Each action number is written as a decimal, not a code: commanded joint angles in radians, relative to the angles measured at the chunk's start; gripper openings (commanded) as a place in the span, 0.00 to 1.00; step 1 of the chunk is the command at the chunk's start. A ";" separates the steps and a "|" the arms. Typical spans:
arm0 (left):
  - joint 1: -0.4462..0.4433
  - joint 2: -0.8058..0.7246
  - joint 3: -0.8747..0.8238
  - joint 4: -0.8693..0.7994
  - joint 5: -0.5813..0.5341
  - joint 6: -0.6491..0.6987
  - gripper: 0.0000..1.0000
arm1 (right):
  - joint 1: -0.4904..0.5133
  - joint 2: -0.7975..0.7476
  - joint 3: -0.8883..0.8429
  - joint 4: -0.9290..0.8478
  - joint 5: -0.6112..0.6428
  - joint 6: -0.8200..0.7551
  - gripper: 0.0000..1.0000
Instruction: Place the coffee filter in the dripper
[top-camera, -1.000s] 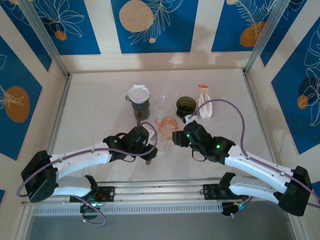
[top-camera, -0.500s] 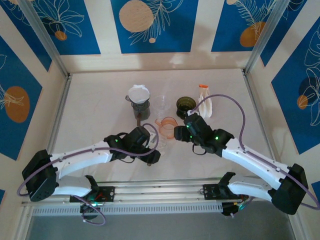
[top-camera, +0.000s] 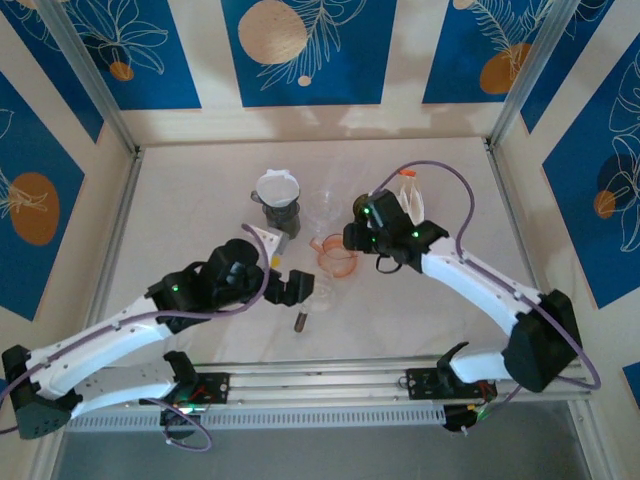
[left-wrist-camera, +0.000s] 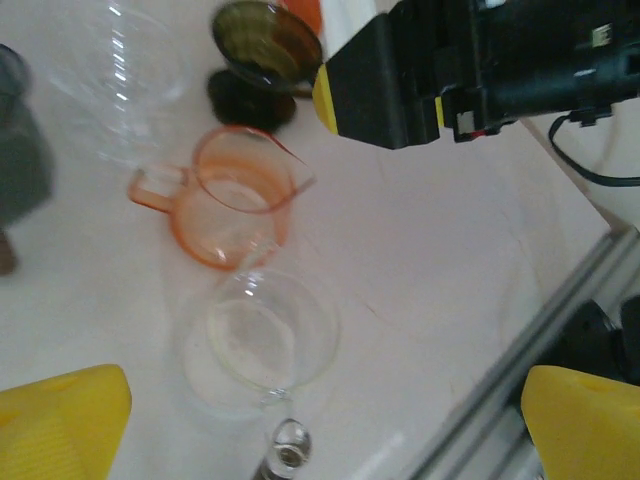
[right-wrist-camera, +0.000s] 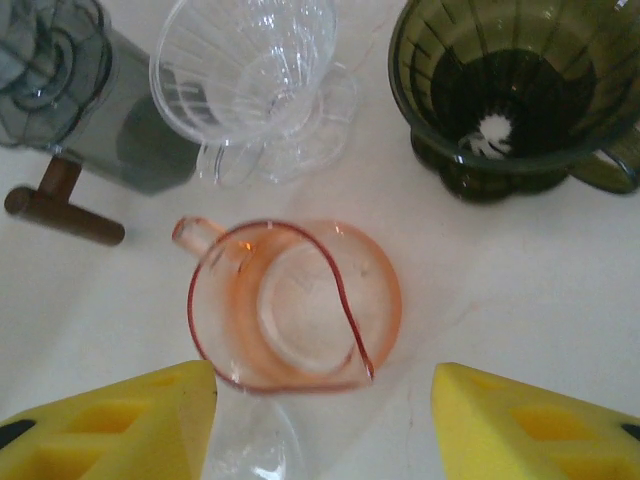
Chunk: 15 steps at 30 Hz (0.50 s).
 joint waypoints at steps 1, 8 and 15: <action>-0.009 -0.078 -0.089 -0.037 -0.168 -0.022 1.00 | -0.049 0.108 0.083 0.056 -0.093 -0.032 0.56; -0.009 -0.241 -0.229 -0.041 -0.207 -0.089 1.00 | -0.074 0.372 0.302 0.050 -0.088 -0.018 0.49; -0.009 -0.290 -0.265 -0.077 -0.242 -0.121 1.00 | -0.074 0.524 0.419 0.000 -0.017 0.088 0.45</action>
